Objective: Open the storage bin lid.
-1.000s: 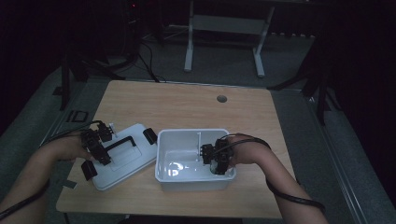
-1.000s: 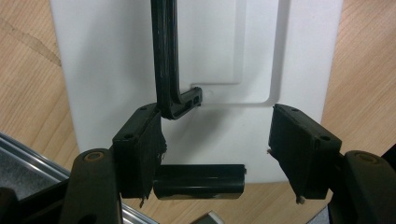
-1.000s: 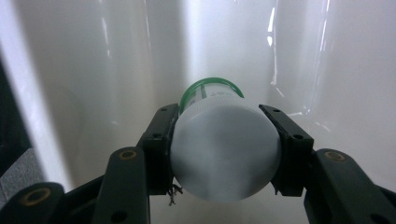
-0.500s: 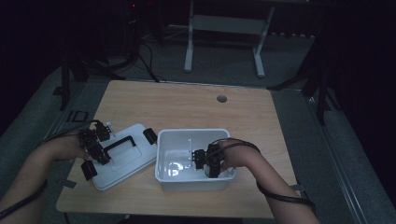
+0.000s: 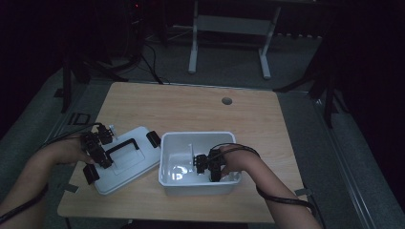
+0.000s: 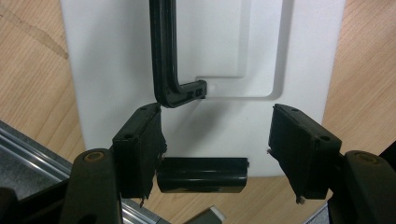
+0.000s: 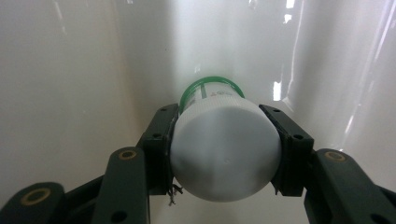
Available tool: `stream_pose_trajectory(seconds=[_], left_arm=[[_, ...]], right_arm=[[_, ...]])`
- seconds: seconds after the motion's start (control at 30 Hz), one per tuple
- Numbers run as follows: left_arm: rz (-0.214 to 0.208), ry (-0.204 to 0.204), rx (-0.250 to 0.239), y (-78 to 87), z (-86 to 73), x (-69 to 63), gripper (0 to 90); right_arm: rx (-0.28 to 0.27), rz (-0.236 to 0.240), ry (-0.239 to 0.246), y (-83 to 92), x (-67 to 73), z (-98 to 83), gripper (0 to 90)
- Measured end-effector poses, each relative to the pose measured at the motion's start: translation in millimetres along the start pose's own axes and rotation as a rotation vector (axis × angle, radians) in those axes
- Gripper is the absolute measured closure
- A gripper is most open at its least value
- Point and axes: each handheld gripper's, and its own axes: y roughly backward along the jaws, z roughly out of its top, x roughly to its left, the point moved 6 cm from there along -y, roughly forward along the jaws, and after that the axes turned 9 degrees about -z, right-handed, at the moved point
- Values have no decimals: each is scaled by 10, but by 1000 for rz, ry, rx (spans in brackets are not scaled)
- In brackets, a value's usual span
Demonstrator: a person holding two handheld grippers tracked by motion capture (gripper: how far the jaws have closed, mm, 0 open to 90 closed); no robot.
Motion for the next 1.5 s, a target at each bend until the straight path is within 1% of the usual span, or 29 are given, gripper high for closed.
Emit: stream_pose_trajectory(seconds=[0.07, 0.17, 0.3, 0.4, 0.5, 0.57, 0.67, 0.73, 0.77, 0.87, 0.93, 1.07, 1.23, 1.27, 1.4, 1.43, 1.5], left_arm=[[-3, -2, 0, 3, -2, -2, 346], [-1, 1, -4, 13, -1, 1, 346], [-2, 0, -12, 31, 10, 0, 346], [2, -1, -10, 32, 10, 0, 346], [3, -1, -12, 36, 7, 1, 346], [4, -1, -11, 37, 5, 1, 346], [2, 1, -10, 36, 2, 0, 346], [5, 4, -8, 42, 0, 4, 346], [5, 4, -9, 43, 0, 2, 346], [7, 1, -8, 48, 2, 1, 346], [4, 1, -8, 44, 2, -1, 346], [3, 4, -5, 27, -5, -3, 345], [4, 6, -4, 24, -6, -2, 346], [1, 9, -6, 20, -3, -4, 345], [1, 6, 0, 11, -1, -5, 345], [3, 4, 1, 10, -1, -2, 345], [3, 9, 2, 9, -4, -2, 345]], right_arm=[[6, 8, 1, -21, 5, -1, 499], [17, -4, -8, -38, 0, 5, 497], [26, 2, -19, -54, -3, 16, 497], [46, 4, -12, -74, 4, 12, 494], [44, 2, -7, -74, 5, 14, 490], [34, 12, -7, -44, 5, 17, 473], [16, 6, -14, 52, -19, 13, 473], [1, 15, -21, 140, -36, -4, 460], [-5, 5, -21, 204, -53, -20, 460], [-17, 4, -30, 306, -68, -50, 452], [-26, -8, -33, 387, -93, -82, 445], [-64, -33, -57, 540, -154, -153, 445], [-112, -47, -89, 736, -204, -286, 440], [-117, -54, -89, 765, -208, -309, 437], [-144, -79, -103, 899, -203, -444, 393], [-149, -91, -112, 935, -208, -507, 388], [-152, -94, -125, 967, -208, -587, 355]])
